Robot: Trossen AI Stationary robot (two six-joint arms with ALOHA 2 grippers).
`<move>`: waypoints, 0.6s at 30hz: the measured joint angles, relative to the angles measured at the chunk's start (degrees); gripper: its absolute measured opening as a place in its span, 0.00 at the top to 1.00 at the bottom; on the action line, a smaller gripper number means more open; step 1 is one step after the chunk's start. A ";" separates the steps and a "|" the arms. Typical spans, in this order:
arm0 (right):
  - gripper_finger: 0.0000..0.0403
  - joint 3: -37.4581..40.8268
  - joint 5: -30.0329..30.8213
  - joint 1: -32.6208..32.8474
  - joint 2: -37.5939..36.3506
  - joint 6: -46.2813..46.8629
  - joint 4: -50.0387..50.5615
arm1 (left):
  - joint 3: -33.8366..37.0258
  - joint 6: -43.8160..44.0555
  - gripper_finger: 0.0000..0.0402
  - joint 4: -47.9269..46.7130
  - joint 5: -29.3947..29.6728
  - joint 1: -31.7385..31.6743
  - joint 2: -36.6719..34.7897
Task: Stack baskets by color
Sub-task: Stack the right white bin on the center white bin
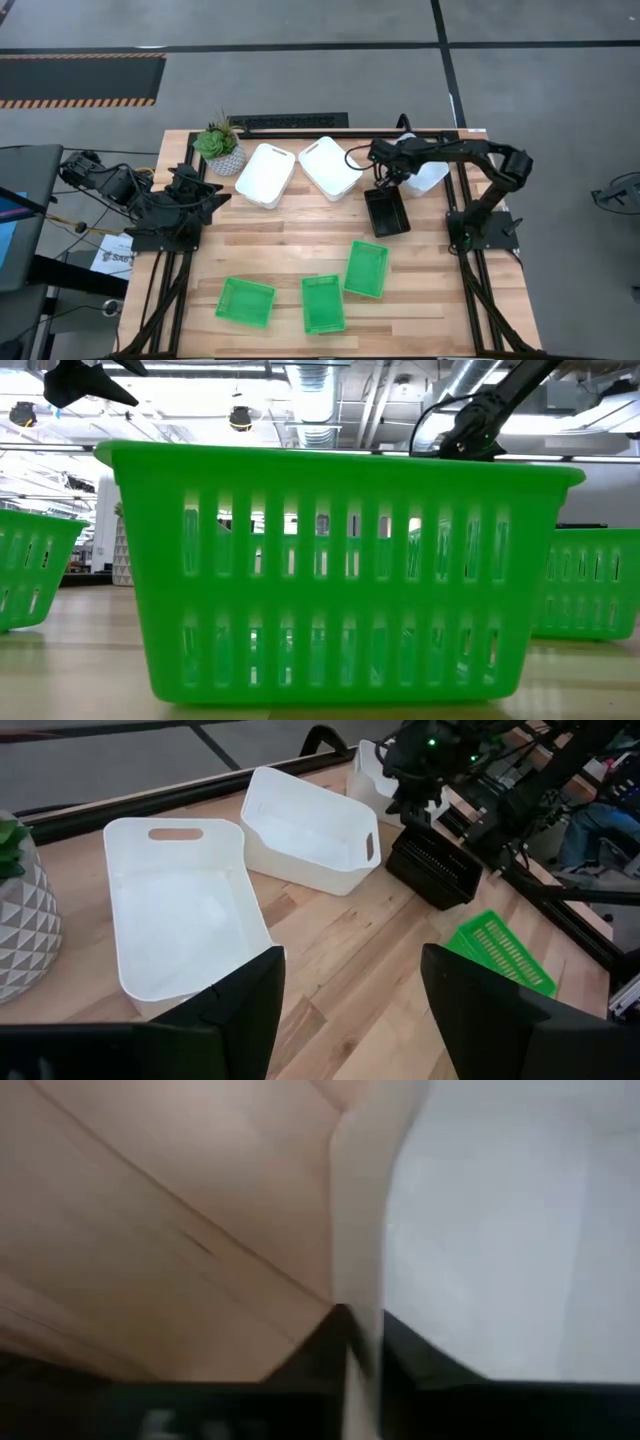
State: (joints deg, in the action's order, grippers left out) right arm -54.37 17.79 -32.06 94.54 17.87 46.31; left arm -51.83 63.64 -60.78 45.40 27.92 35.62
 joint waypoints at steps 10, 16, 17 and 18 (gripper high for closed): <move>0.99 -5.76 3.28 0.22 -4.56 1.54 9.36 | 0.00 0.02 0.44 0.02 -0.01 0.00 0.00; 0.99 -15.50 5.81 2.77 -10.18 8.08 12.75 | 0.00 0.02 0.44 0.03 -0.01 0.00 0.02; 0.99 -17.16 5.83 3.85 -10.59 9.67 12.50 | 0.00 0.01 0.44 0.03 -0.01 0.00 0.00; 0.99 -18.73 5.83 5.04 -10.73 11.11 11.80 | 0.00 0.02 0.44 0.03 -0.01 0.00 0.00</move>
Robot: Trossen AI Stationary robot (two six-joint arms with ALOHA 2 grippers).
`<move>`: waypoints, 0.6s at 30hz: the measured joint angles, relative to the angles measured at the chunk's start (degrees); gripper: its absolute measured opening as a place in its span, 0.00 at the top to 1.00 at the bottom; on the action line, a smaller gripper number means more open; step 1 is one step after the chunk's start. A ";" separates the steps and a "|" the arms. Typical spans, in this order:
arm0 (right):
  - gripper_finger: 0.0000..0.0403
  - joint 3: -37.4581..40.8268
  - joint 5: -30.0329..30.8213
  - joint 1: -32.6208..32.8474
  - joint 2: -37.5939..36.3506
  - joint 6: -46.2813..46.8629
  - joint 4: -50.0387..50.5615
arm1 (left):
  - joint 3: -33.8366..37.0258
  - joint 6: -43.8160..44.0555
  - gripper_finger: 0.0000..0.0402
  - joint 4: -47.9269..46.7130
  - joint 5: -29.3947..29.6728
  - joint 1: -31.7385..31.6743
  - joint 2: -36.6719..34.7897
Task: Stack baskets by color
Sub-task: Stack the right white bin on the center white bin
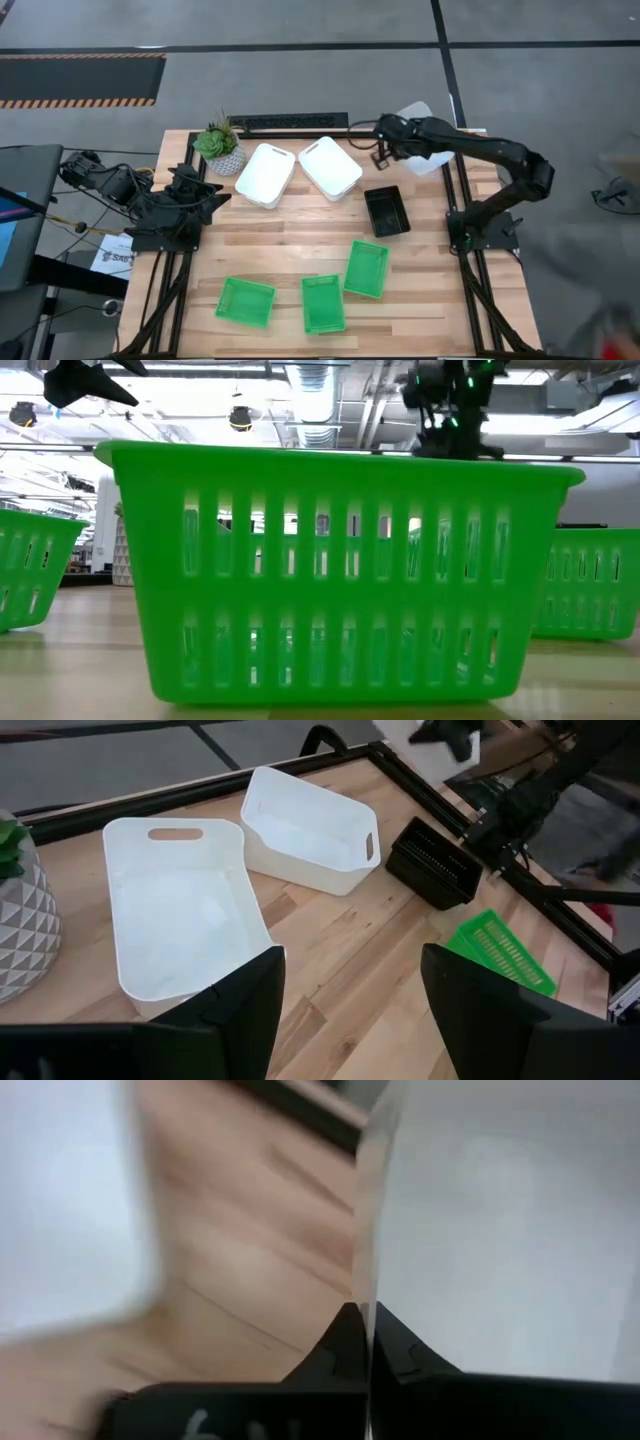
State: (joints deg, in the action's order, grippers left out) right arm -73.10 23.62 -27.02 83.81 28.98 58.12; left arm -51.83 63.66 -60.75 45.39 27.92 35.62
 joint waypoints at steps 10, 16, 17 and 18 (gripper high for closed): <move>1.00 -22.44 -0.06 13.51 13.96 0.76 -2.96 | 0.00 0.00 0.44 0.00 0.00 0.00 0.00; 1.00 -38.35 0.38 16.67 27.77 -2.41 -0.56 | 0.00 0.00 0.44 0.04 0.00 0.00 0.02; 1.00 -40.56 0.74 16.90 29.87 -2.49 0.07 | 0.00 0.00 0.44 0.04 0.00 0.00 0.02; 1.00 -42.72 0.78 16.95 31.92 -2.90 0.81 | 0.00 0.00 0.44 0.04 0.00 0.02 0.00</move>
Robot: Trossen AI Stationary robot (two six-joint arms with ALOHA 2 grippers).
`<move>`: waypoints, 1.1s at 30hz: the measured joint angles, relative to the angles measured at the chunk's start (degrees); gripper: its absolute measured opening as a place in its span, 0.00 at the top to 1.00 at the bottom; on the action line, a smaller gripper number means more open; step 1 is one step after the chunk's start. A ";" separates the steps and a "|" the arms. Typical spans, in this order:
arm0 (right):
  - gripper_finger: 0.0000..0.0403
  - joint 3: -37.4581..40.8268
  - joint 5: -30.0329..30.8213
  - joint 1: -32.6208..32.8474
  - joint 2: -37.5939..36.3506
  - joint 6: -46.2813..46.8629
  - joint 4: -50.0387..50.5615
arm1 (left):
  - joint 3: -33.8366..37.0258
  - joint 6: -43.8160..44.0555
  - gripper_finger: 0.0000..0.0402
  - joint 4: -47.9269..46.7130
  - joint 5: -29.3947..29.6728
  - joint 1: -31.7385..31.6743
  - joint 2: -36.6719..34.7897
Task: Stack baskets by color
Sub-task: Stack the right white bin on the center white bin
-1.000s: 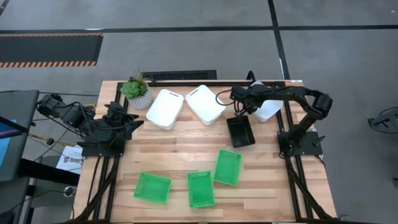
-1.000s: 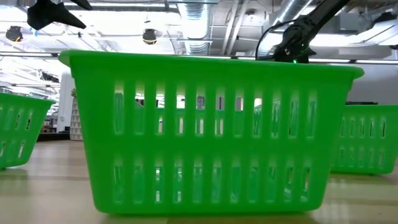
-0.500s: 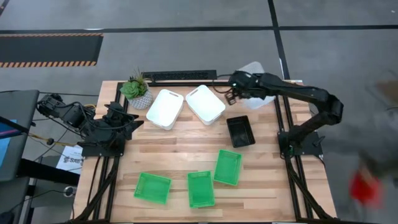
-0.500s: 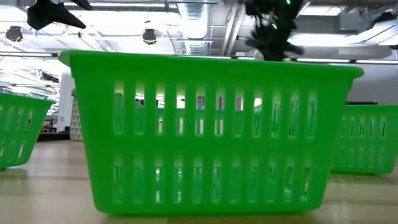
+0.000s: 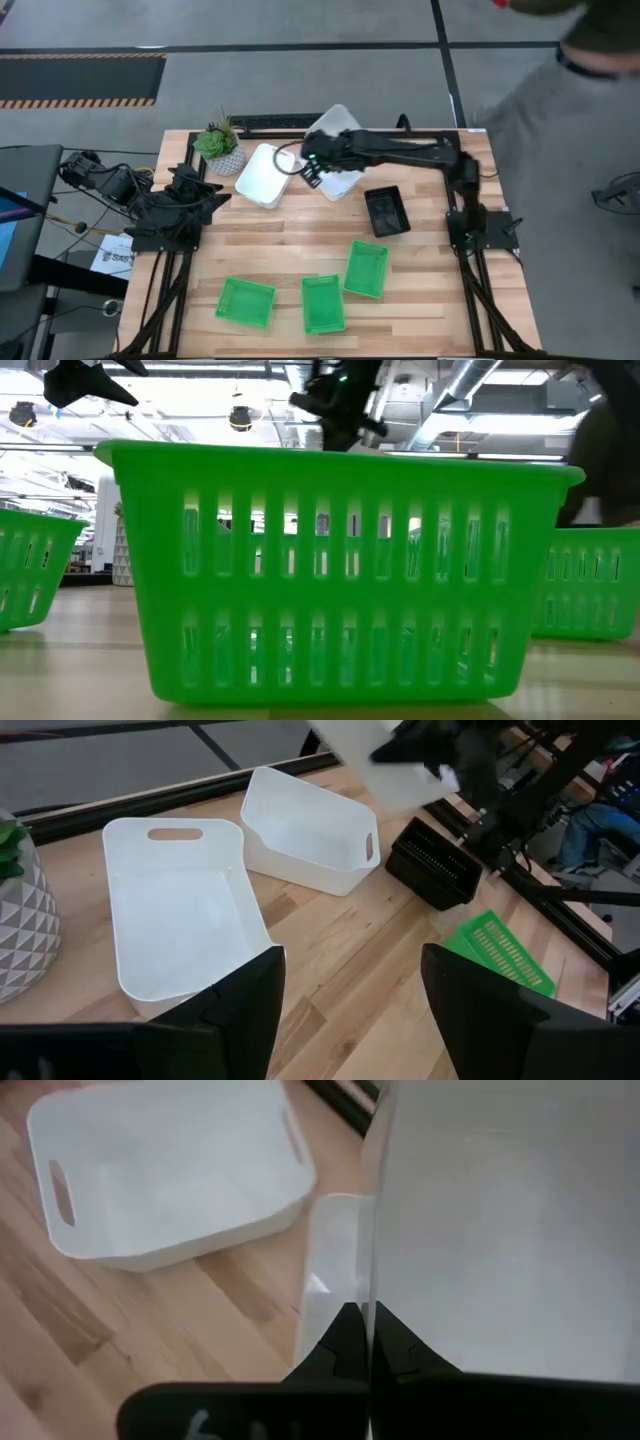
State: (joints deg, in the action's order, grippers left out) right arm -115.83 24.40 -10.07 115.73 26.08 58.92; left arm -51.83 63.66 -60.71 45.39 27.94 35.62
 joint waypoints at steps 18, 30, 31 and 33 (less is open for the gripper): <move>1.00 -11.96 -7.08 -1.97 15.73 -0.66 8.79 | -0.02 0.07 0.44 -0.02 -1.60 0.00 0.02; 0.99 -11.96 -9.19 -2.30 16.82 -0.58 9.51 | 0.00 1.16 0.44 0.10 -1.57 -0.01 0.02; 0.98 -11.96 -9.22 -2.41 16.82 -0.58 9.90 | 0.00 1.39 0.44 0.11 -1.57 0.00 0.00; 0.98 -11.96 -9.53 -2.75 16.82 -0.58 10.81 | 0.00 1.62 0.44 0.11 -1.57 0.00 0.02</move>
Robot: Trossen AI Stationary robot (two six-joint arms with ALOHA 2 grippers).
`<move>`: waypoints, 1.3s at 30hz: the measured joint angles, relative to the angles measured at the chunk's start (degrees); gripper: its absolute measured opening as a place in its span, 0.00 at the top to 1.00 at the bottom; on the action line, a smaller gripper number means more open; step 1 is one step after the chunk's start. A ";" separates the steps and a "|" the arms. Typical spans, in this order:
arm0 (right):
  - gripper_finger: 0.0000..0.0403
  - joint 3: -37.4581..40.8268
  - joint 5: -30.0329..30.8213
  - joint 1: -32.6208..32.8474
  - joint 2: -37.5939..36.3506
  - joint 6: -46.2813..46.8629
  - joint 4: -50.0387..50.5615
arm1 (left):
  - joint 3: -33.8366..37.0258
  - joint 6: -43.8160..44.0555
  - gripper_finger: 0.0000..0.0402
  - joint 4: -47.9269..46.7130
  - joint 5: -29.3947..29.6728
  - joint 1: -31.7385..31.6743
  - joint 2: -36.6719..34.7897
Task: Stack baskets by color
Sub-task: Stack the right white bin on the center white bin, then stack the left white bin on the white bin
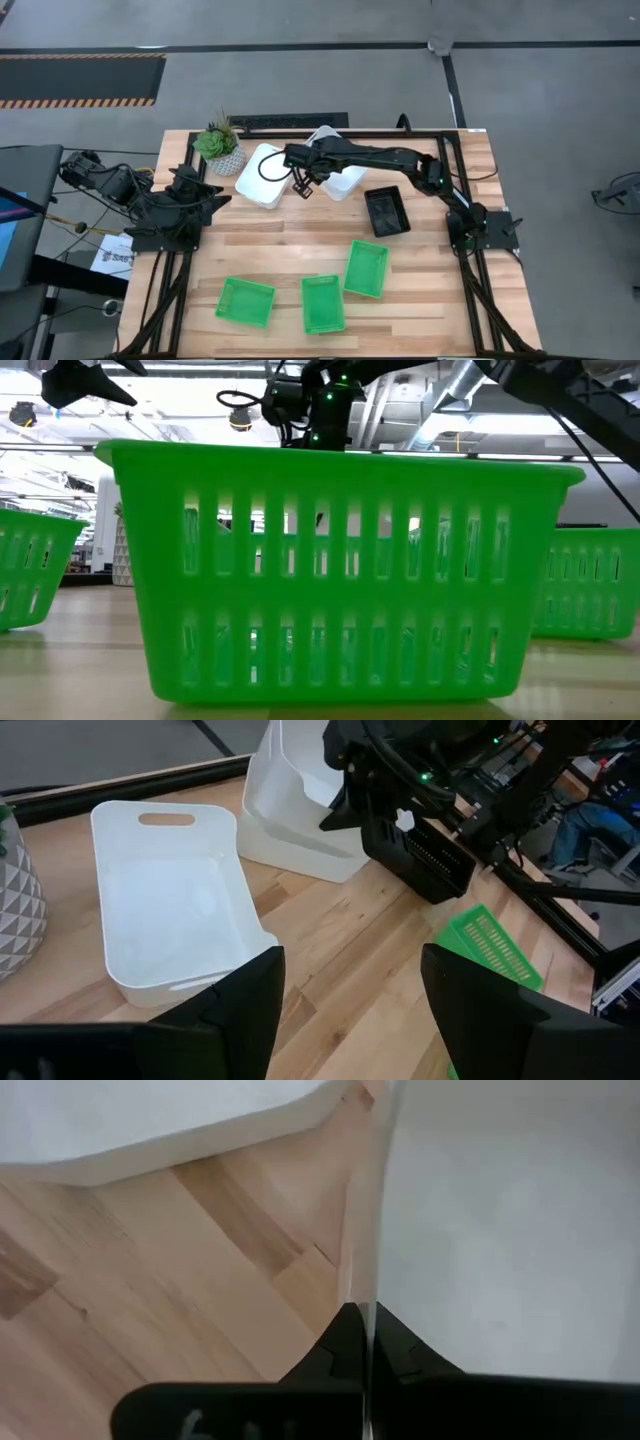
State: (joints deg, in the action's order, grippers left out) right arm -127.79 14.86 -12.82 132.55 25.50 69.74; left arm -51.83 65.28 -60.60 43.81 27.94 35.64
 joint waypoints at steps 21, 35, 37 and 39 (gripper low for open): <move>0.76 0.72 -1.41 -1.70 0.04 -1.56 1.03 | 0.00 0.11 0.44 -0.13 -1.02 0.00 0.00; 0.65 0.58 -1.35 1.81 -3.61 -15.22 -9.79 | 0.00 0.09 0.44 -0.41 -1.20 0.00 -0.02; 0.65 0.63 -1.35 3.13 -3.56 -21.32 -10.53 | 0.00 0.11 0.44 -0.52 -1.24 0.00 0.00; 0.64 0.60 -1.39 4.29 -3.24 -26.51 -11.46 | 0.00 0.10 0.44 -0.54 -1.32 0.00 -0.02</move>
State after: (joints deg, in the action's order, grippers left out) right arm -127.19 13.47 -8.53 129.31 -1.02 58.27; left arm -51.83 65.37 -61.13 42.49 27.94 35.62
